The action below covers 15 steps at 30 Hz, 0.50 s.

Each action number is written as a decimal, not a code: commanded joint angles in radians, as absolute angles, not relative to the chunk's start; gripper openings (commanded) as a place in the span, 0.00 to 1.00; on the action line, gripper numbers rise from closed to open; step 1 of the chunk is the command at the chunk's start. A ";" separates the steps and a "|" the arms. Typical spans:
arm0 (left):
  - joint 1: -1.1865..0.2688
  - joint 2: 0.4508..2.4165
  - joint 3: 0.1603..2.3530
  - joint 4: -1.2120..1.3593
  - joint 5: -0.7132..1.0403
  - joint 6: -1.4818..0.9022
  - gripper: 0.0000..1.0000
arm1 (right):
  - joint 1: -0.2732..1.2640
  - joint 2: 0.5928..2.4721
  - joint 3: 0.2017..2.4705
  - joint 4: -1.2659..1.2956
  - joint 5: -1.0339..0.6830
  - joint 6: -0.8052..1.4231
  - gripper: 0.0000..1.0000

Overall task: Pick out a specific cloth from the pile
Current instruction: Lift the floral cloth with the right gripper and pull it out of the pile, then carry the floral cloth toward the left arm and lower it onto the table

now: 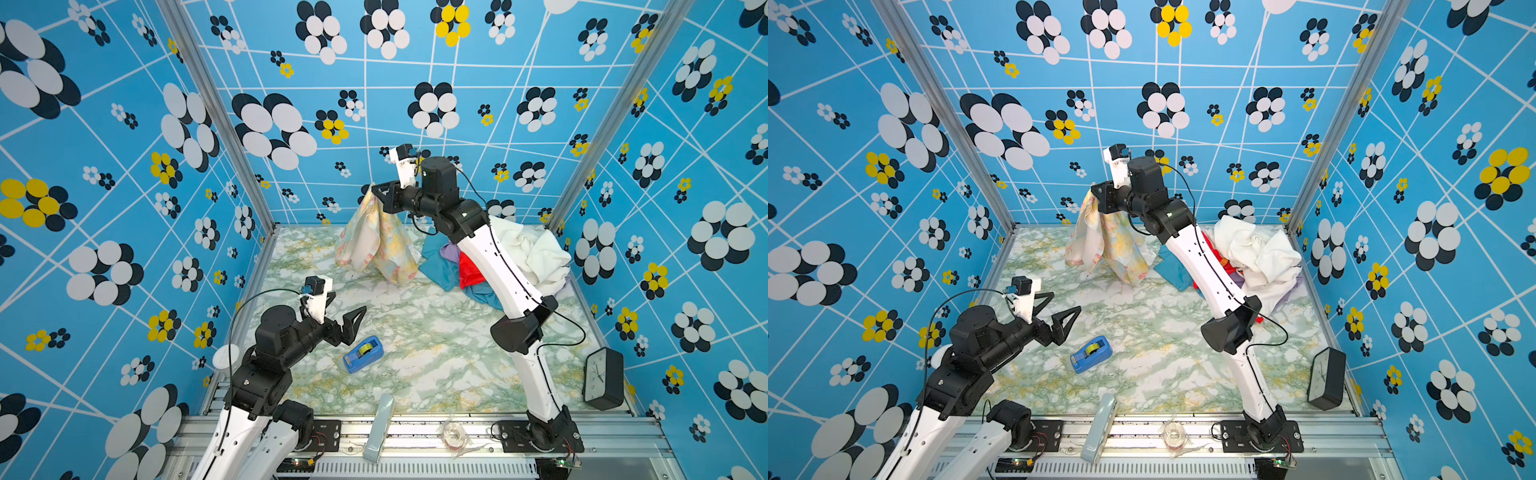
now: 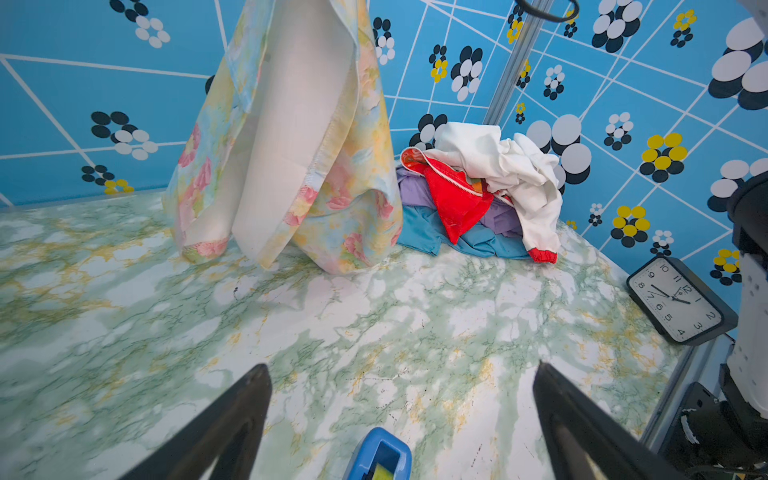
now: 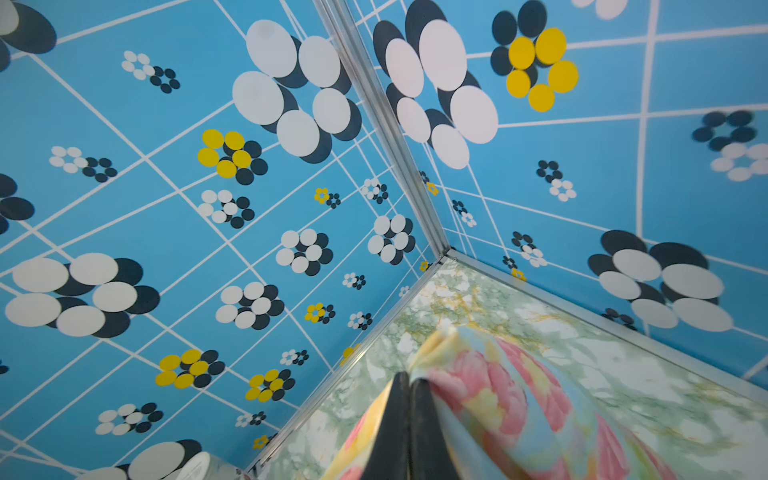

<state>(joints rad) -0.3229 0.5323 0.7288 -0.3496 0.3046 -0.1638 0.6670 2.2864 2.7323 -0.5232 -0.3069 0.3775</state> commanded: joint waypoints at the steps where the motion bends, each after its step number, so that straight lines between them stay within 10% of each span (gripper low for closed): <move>1: -0.330 0.505 0.730 -0.377 0.265 -0.149 0.99 | 0.679 2.320 2.767 -0.366 -0.437 0.486 0.00; 15: -0.332 0.485 0.712 -0.370 0.239 -0.147 0.99 | 0.697 2.643 2.744 0.106 -0.686 0.945 0.00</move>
